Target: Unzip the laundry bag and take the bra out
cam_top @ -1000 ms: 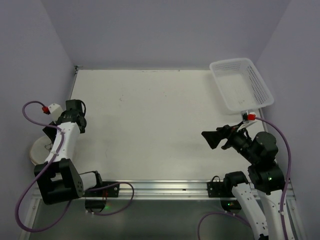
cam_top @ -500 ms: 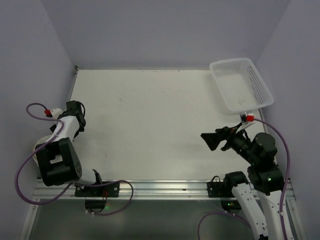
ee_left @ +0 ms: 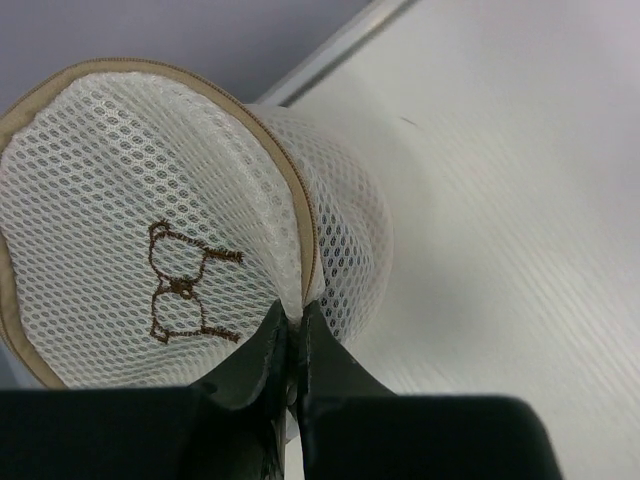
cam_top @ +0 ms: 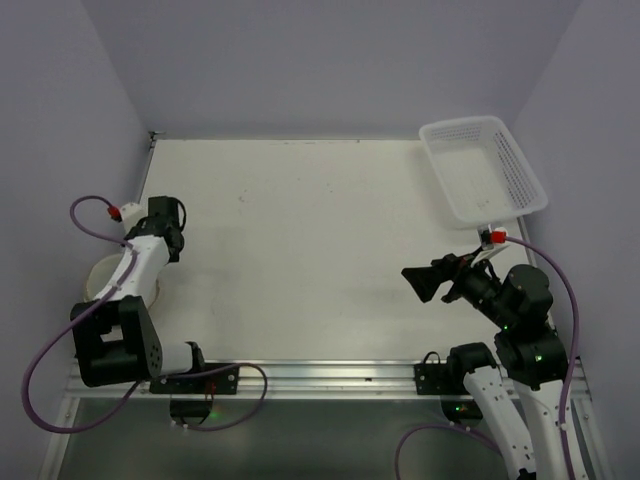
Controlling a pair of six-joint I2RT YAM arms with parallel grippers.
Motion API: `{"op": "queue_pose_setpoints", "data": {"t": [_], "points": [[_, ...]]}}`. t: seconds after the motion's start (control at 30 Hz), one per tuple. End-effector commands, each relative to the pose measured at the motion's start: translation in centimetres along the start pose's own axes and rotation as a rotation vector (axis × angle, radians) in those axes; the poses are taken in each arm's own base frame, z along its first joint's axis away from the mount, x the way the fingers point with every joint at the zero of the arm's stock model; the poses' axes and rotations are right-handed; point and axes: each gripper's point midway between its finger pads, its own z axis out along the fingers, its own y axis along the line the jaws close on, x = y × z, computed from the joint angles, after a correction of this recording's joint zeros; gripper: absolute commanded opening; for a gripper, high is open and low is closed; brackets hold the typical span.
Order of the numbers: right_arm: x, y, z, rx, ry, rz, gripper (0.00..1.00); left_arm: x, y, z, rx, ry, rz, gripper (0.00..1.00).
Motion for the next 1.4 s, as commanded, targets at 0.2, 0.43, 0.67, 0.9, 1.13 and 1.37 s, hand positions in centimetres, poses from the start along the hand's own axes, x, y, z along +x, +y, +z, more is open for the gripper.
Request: {"op": "queue_pose_setpoints", "data": {"t": [0.2,0.43,0.67,0.9,1.13,1.37], "points": [[-1.1,0.0,0.4,0.016,-0.001,-0.003,0.99,-0.7,-10.4,-8.5,0.413,-0.118,0.135,0.00],[-1.4,-1.4,0.7,0.108,0.007,0.042,0.99,4.3,-18.4,-19.7,0.832,-0.255,0.474,0.00],[-1.1,-1.5,1.1,0.112,0.020,0.091,0.99,10.7,-20.8,-29.8,1.109,-0.470,0.777,0.00],[-0.5,-2.4,2.0,0.125,0.020,0.106,0.99,12.9,-20.0,-32.6,1.211,-0.496,0.827,0.45],[-0.4,-2.8,3.1,0.124,0.027,0.131,0.99,9.5,-16.8,-37.0,1.372,-0.457,0.647,1.00],[-0.7,-3.1,4.8,0.096,-0.007,0.161,0.99,10.2,-13.1,-33.2,1.259,-0.115,0.317,1.00]]}}
